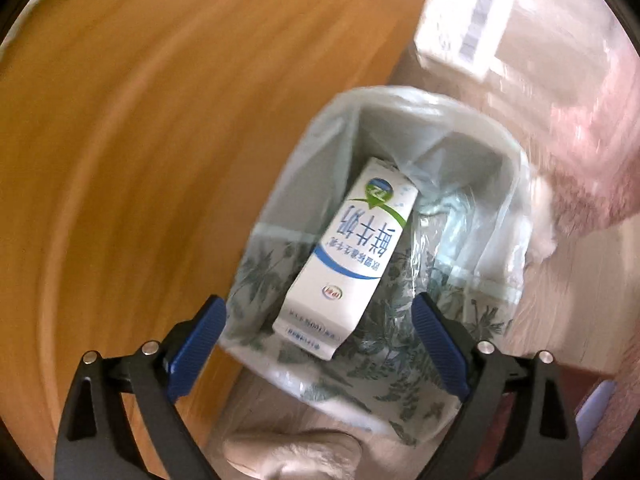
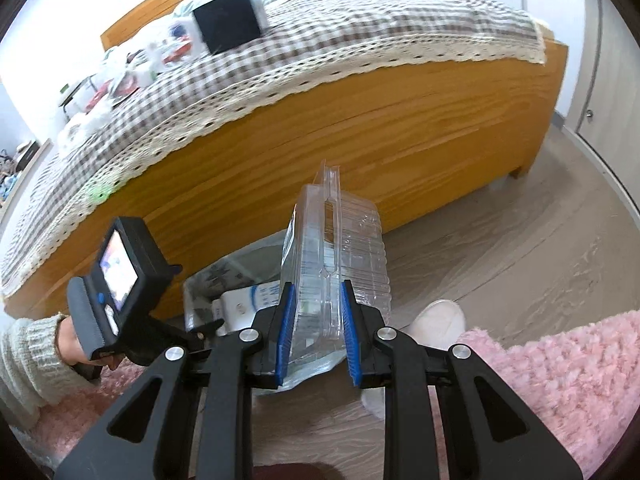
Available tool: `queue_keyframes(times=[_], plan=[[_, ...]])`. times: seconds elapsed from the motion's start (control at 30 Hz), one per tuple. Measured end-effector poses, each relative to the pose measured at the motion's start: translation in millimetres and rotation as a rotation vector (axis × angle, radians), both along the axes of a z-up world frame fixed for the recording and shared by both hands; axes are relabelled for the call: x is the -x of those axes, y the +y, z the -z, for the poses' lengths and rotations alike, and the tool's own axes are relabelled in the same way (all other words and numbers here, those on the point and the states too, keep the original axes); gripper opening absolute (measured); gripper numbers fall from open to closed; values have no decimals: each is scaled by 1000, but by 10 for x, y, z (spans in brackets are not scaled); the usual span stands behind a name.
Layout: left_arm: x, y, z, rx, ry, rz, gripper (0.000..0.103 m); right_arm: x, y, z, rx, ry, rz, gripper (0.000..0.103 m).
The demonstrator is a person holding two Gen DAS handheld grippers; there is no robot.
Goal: Collect trash
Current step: 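Lower the milk carton into the bin and open the left tool, then lower the clear clamshell into the bin and open the right tool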
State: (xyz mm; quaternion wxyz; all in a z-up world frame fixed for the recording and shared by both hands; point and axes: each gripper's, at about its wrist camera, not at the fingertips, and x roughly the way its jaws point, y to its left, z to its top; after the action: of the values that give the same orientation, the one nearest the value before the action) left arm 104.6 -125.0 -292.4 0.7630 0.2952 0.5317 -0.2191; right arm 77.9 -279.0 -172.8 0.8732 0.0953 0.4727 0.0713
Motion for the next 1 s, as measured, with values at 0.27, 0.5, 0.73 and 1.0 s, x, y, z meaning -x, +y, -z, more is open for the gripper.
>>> queue_keyframes(times=[0.27,0.5,0.73,1.0], plan=[[160,455,-374,183,11,-234,95,49,283,3,21,23,-49,23],[268,595,-416,238,-43,-264,95,4,516,96,26,106,-63,23],[261,696,-443,233,-59,-287,95,-189,603,267,-45,242,-31,23],[182,812,-430,228,-41,-339,95,-415,640,711,-138,484,79,23]])
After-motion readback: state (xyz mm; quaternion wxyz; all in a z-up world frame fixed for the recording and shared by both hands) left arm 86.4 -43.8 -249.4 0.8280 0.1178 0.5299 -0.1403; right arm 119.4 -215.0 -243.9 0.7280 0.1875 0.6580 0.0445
